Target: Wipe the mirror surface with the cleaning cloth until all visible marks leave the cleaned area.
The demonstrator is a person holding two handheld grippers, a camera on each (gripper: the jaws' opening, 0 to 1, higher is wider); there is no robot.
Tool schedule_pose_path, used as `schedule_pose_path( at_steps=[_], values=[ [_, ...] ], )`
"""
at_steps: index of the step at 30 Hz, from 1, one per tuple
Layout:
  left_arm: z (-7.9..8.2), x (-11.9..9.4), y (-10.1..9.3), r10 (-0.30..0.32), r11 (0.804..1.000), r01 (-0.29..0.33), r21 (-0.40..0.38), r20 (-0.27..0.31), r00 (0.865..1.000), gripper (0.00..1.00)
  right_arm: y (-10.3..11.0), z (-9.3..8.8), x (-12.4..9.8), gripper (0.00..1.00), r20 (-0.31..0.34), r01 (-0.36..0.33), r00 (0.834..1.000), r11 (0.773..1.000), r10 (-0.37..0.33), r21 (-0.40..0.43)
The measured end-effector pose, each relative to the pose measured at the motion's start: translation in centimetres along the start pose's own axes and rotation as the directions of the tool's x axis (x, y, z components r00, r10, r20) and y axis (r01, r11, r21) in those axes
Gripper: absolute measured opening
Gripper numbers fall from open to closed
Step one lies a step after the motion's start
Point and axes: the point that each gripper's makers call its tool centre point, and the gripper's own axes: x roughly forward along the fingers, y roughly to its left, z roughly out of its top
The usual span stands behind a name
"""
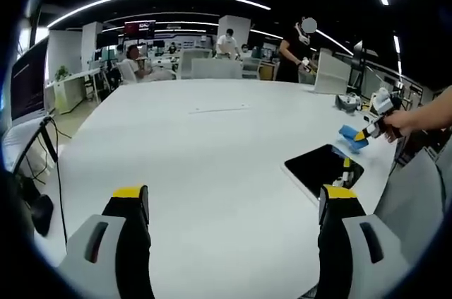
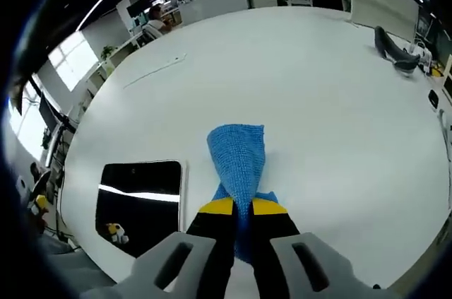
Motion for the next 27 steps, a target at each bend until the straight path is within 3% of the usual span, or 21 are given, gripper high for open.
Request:
schedule_pose_path(
  at_steps=[3, 9, 18, 27],
  values=[
    [0.2, 0.0, -0.2, -0.008, 0.999, 0.008, 0.035, 0.009, 1.000, 0.99, 0.9, 0.6, -0.3, 0.01, -0.001, -0.028, 1.000, 0.997, 0.028, 0.069],
    [0.2, 0.3, -0.2, -0.017, 0.999, 0.017, 0.031, -0.001, 1.000, 0.99, 1.5, 1.2, 0.0, 0.00, -0.003, -0.023, 1.000, 0.998, 0.023, 0.052],
    [-0.4, 0.6, -0.7, -0.022, 0.999, 0.023, 0.035, -0.022, 1.000, 0.99, 4.7, 1.3, 1.3, 0.01, -0.027, -0.073, 0.997, 0.997, 0.074, 0.035],
    [-0.1, 0.8, -1.5, -0.035, 0.999, 0.036, 0.036, -0.023, 0.999, 0.99, 6.6, 0.8, 3.4, 0.01, -0.039, -0.064, 0.997, 0.998, 0.065, 0.008]
  ],
)
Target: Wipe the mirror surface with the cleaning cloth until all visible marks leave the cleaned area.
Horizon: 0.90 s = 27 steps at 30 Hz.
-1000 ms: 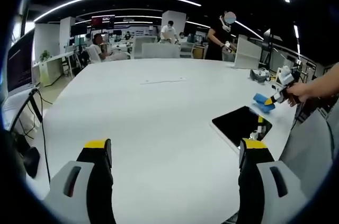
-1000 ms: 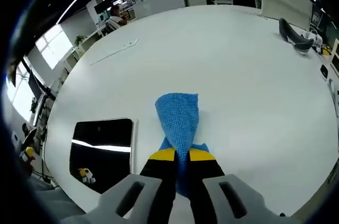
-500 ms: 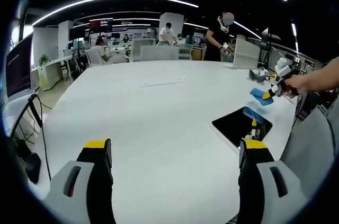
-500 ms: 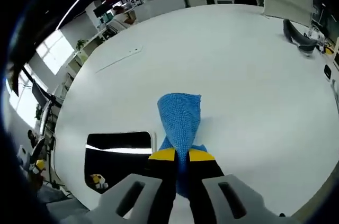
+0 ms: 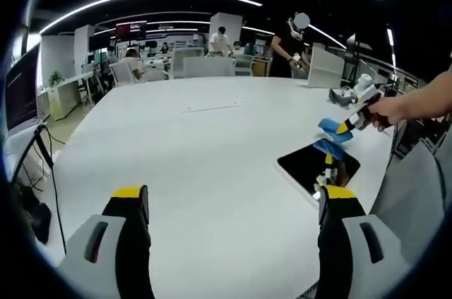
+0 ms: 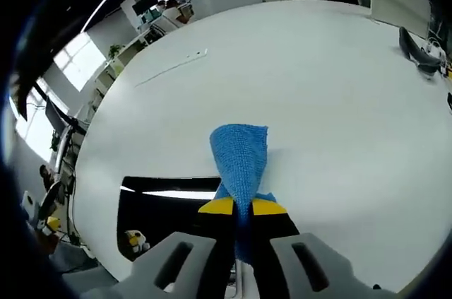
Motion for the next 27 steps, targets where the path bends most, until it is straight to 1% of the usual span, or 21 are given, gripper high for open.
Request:
schedule_pose_path(
  at_steps=[4, 6, 8, 10, 13, 17, 20, 24, 27],
  values=[
    [0.3, 0.0, -0.2, -0.002, 1.000, 0.002, -0.002, 0.005, 1.000, 0.99, 0.5, -0.1, 0.5, 0.01, -0.007, -0.011, 1.000, 1.000, 0.011, 0.020],
    [0.0, 0.0, -0.3, -0.007, 1.000, 0.007, 0.003, -0.007, 1.000, 0.99, 0.5, -0.1, 0.9, 0.01, -0.012, -0.009, 1.000, 1.000, 0.009, 0.011],
    [-0.2, 0.1, -0.2, -0.008, 1.000, 0.008, 0.001, -0.012, 1.000, 0.99, 1.0, -0.1, 0.9, 0.01, -0.019, -0.009, 1.000, 1.000, 0.010, 0.015],
    [-0.1, 0.2, 0.0, -0.002, 1.000, 0.002, -0.020, -0.001, 1.000, 0.99, 1.2, -0.3, 1.2, 0.01, -0.023, -0.011, 1.000, 1.000, 0.011, -0.002],
    [0.0, 0.2, -0.2, 0.001, 0.999, 0.000, -0.048, 0.010, 1.000, 0.99, 1.3, -0.7, 1.9, 0.01, -0.035, -0.008, 0.999, 1.000, 0.008, -0.002],
    [-0.5, 0.3, -0.5, -0.014, 1.000, 0.013, -0.026, -0.015, 1.000, 0.99, 1.3, -0.6, 2.2, 0.01, -0.037, 0.000, 0.999, 1.000, 0.001, 0.014],
    [-0.3, 0.4, -0.3, -0.012, 0.999, 0.011, -0.031, -0.008, 1.000, 0.99, 2.1, -0.7, 2.2, 0.01, -0.038, -0.012, 0.999, 1.000, 0.012, 0.002],
    [-0.4, 0.6, -0.4, -0.011, 1.000, 0.011, -0.029, -0.012, 1.000, 0.99, 2.7, -0.7, 2.4, 0.01, -0.046, -0.021, 0.999, 1.000, 0.021, -0.005],
    [-0.3, 0.6, -0.6, -0.018, 1.000, 0.017, -0.012, -0.016, 1.000, 0.99, 3.4, -0.9, 2.6, 0.01, -0.052, -0.032, 0.998, 0.999, 0.032, -0.003]
  ],
)
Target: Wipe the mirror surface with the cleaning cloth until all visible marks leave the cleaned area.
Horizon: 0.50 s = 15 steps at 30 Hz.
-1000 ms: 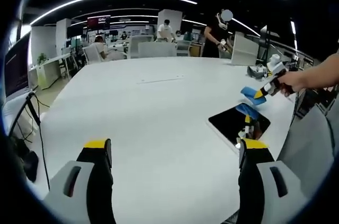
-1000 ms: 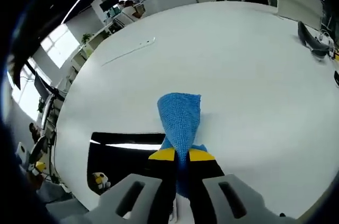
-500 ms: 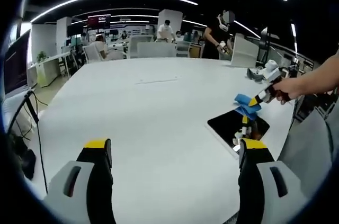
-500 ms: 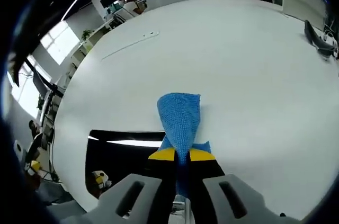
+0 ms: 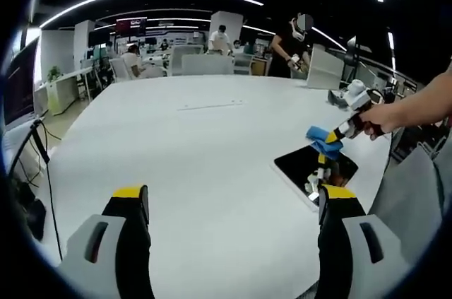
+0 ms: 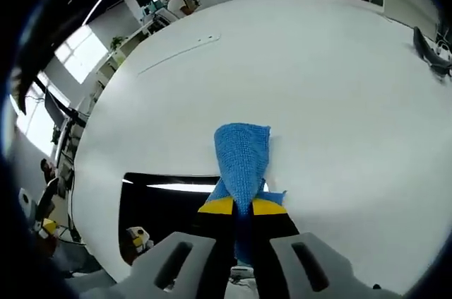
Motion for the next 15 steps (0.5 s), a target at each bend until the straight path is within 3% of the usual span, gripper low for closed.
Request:
schedule_pose_path(
  at_steps=[3, 5, 11, 15],
  values=[
    [-0.1, 0.1, 0.0, -0.005, 1.000, 0.005, 0.001, 0.000, 1.000, 0.99, 0.8, -0.2, 0.2, 0.01, 0.000, 0.001, 1.000, 1.000, -0.001, -0.024],
    [0.0, 0.2, 0.0, -0.005, 1.000, 0.005, 0.000, -0.001, 1.000, 0.99, 1.0, -0.2, 0.2, 0.01, -0.002, 0.026, 1.000, 0.994, -0.026, -0.107],
    [-0.4, 0.3, -0.3, -0.018, 0.999, 0.019, 0.036, -0.024, 1.000, 0.99, 3.2, -0.5, 0.6, 0.00, -0.012, 0.010, 1.000, 0.997, -0.011, -0.075],
    [0.1, 0.5, 0.0, -0.012, 1.000, 0.013, 0.024, -0.005, 1.000, 0.99, 4.8, -0.5, 1.1, 0.00, -0.015, -0.005, 1.000, 0.995, 0.004, -0.098]
  ],
)
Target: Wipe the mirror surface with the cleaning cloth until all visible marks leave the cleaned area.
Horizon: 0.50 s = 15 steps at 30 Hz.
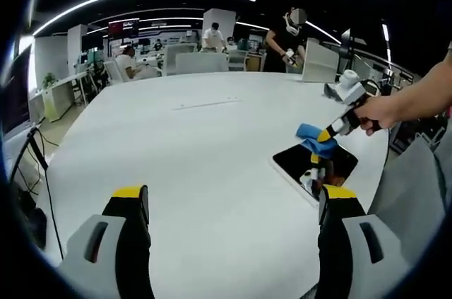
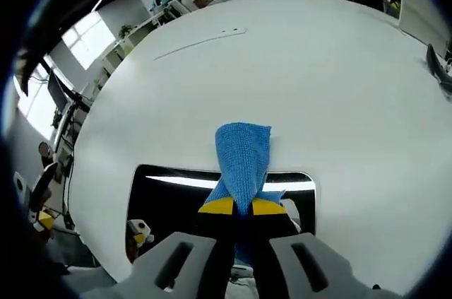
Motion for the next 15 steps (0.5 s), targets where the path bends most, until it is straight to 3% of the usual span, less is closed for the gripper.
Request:
schedule_pose_path(
  at_steps=[15],
  values=[
    [-0.3, 0.1, -1.2, -0.027, 0.999, 0.027, -0.018, 0.001, 1.000, 0.99, 4.6, 0.2, 1.3, 0.01, -0.049, -0.048, 0.998, 0.998, 0.046, -0.050]
  ],
)
